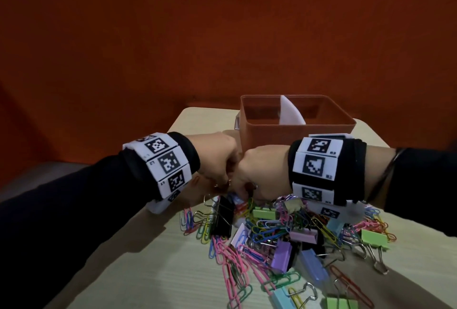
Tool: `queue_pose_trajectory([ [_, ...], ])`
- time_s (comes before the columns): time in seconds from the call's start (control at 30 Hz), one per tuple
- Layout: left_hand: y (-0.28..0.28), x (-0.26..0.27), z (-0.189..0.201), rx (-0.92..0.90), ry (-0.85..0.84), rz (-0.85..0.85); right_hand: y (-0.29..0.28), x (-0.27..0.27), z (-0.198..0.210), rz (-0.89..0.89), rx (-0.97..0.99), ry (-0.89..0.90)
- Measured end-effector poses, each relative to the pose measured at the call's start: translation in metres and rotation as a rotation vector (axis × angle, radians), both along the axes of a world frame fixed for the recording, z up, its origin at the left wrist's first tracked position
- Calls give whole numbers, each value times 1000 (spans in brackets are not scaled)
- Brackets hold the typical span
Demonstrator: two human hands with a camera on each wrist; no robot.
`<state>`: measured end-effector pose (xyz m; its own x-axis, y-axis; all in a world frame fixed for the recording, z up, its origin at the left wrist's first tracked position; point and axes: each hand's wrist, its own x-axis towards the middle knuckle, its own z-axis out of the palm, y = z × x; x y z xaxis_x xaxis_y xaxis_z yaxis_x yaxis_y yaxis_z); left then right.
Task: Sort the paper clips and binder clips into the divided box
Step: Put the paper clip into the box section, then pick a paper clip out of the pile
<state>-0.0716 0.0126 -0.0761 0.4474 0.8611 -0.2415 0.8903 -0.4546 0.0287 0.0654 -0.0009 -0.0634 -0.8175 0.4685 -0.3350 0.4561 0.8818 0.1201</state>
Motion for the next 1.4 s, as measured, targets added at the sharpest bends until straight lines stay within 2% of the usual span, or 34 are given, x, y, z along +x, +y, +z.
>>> queue_pose_trajectory([
  [0.17, 1, 3, 0, -31, -4, 4, 6, 3, -1, -29, -58, 13],
  [0.27, 2, -1, -2, -50, -55, 22, 8, 9, 0, -43, -61, 78],
  [0.53, 3, -11, 16, -224, -452, 164, 24, 32, 9, -255, -143, 321],
  [0.7, 15, -8, 38, -67, -733, 195, 45, 54, 38, -409, -159, 563],
  [0.83, 28, 5, 46, 135, -887, 223, 64, 64, 52, -496, -65, 762],
  [0.93, 37, 16, 44, 238, -881, 234, 73, 65, 51, -560, -39, 819],
  [1.1, 45, 24, 40, 301, -754, 215, 75, 65, 45, -624, 51, 768],
  [1.3, 27, 15, 45, 323, -609, 198, 68, 66, 36, -538, 198, 674],
  [1.37, 14, 9, 47, 246, -501, 186, 55, 63, 35, -469, 172, 646],
  [1.4, 8, 6, 48, 131, -441, 187, 48, 61, 33, -438, 127, 622],
])
